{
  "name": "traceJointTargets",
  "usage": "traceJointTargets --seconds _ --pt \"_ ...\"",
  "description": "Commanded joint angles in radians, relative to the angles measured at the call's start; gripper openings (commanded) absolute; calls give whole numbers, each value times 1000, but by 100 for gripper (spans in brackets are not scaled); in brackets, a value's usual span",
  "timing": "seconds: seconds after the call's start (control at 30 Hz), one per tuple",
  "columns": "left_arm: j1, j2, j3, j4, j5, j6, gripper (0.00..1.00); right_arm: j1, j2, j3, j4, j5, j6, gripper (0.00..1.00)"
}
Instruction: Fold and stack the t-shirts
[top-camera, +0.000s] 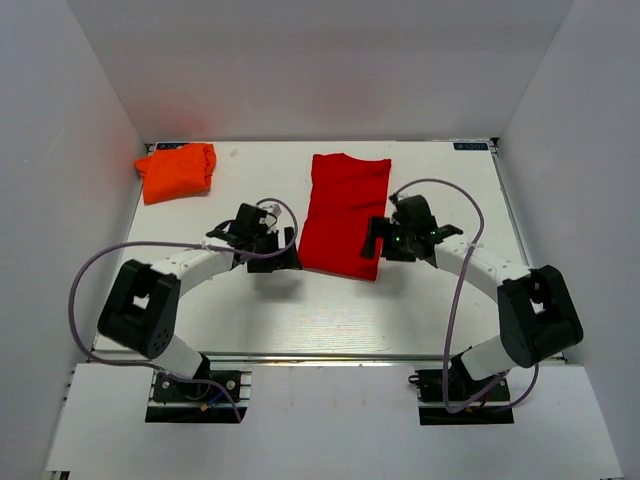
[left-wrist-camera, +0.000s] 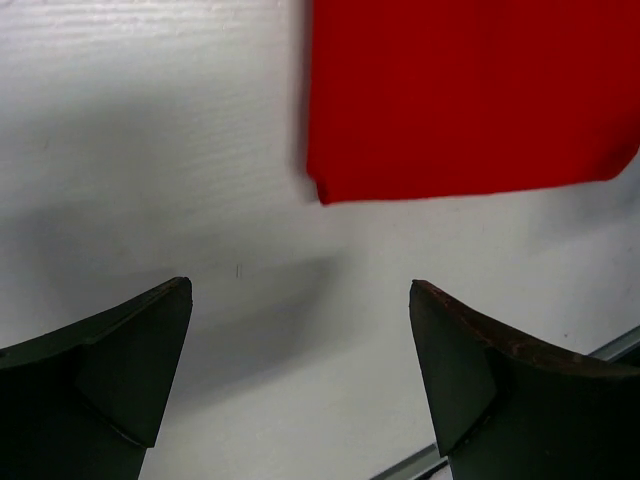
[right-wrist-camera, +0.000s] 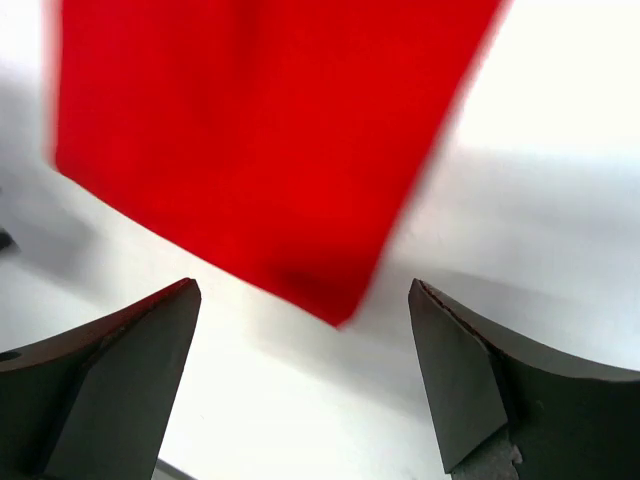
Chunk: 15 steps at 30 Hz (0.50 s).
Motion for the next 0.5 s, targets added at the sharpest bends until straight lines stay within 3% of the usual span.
traceJointTargets --seconds 0.0,0.2,0.33,0.37,0.43,0.47 --pt "-16 68 78 46 0 50 100 -13 -13 -75 -25 -7 43 90" --pt "-27 215 132 87 0 76 93 -19 80 -78 26 -39 72 90" --pt "-36 306 172 125 25 76 79 -19 128 -73 64 -103 87 85" --pt "-36 321 172 141 25 76 71 -20 135 -75 72 -115 92 85" --pt "-36 358 183 141 46 86 58 -19 154 -82 80 -128 93 76" --pt "-47 358 183 141 56 86 43 -20 155 -87 87 -147 101 70"
